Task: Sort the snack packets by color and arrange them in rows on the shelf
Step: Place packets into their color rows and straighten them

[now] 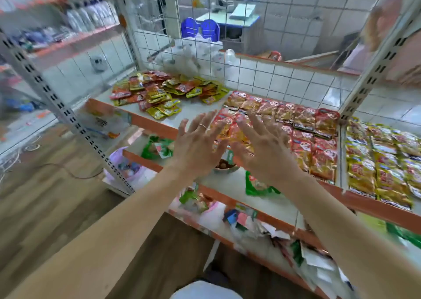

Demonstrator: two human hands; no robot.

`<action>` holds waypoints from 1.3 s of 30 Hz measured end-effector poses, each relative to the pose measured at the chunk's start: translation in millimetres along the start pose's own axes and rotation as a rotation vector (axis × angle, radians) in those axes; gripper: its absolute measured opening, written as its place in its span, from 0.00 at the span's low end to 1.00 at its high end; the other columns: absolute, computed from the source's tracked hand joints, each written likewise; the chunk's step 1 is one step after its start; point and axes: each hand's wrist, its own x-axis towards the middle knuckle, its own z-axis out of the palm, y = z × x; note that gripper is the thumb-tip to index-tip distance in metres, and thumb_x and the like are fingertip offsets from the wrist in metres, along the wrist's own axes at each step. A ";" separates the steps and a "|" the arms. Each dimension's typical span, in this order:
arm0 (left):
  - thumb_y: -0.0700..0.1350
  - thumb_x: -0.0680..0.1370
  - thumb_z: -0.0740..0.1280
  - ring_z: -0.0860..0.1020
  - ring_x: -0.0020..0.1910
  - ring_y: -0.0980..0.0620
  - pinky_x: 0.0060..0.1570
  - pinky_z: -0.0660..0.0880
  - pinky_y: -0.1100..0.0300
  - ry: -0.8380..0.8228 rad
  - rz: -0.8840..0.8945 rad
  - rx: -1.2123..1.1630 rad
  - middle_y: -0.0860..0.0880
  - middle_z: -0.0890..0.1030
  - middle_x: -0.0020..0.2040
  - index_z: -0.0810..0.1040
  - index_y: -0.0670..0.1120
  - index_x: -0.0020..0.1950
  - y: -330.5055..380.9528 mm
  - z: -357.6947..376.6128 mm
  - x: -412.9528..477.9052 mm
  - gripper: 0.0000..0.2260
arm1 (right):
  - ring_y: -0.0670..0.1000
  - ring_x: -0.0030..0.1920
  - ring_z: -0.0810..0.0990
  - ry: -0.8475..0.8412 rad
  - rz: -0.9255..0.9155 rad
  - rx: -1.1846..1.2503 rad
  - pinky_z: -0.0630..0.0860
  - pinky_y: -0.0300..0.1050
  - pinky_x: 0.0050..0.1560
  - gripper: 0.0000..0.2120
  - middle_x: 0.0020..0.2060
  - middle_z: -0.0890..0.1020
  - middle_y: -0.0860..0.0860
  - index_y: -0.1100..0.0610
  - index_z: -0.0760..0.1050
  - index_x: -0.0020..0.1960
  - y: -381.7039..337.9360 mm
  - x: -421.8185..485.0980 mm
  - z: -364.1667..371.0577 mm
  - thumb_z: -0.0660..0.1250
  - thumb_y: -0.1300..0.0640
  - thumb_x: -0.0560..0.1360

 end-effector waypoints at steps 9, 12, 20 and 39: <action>0.62 0.81 0.52 0.69 0.74 0.45 0.73 0.59 0.41 0.063 -0.122 -0.040 0.49 0.70 0.76 0.70 0.55 0.75 -13.3 -46.5 -50.9 0.26 | 0.56 0.80 0.46 -0.057 -0.003 0.077 0.45 0.68 0.74 0.29 0.81 0.48 0.45 0.43 0.56 0.79 -36.2 -14.6 -7.1 0.56 0.38 0.81; 0.63 0.80 0.51 0.68 0.74 0.47 0.73 0.58 0.43 0.090 -0.158 -0.021 0.51 0.70 0.76 0.71 0.56 0.74 -28.5 -59.7 -58.1 0.26 | 0.55 0.80 0.46 -0.060 -0.045 0.078 0.47 0.68 0.75 0.29 0.81 0.49 0.45 0.43 0.56 0.79 -54.3 -9.1 -8.3 0.56 0.38 0.81; 0.63 0.81 0.51 0.67 0.75 0.46 0.73 0.61 0.39 0.072 -0.208 -0.061 0.50 0.70 0.76 0.70 0.55 0.75 -91.1 -63.5 -54.1 0.27 | 0.55 0.80 0.44 -0.079 -0.080 0.057 0.45 0.67 0.75 0.30 0.81 0.48 0.47 0.43 0.54 0.80 -102.6 31.4 12.1 0.55 0.37 0.81; 0.65 0.79 0.52 0.63 0.77 0.47 0.76 0.56 0.43 -0.026 -0.177 -0.099 0.51 0.64 0.79 0.68 0.52 0.77 -325.6 -43.4 -20.9 0.30 | 0.52 0.79 0.49 -0.046 0.013 0.044 0.48 0.62 0.74 0.30 0.80 0.54 0.46 0.42 0.56 0.79 -256.5 173.0 136.0 0.54 0.34 0.80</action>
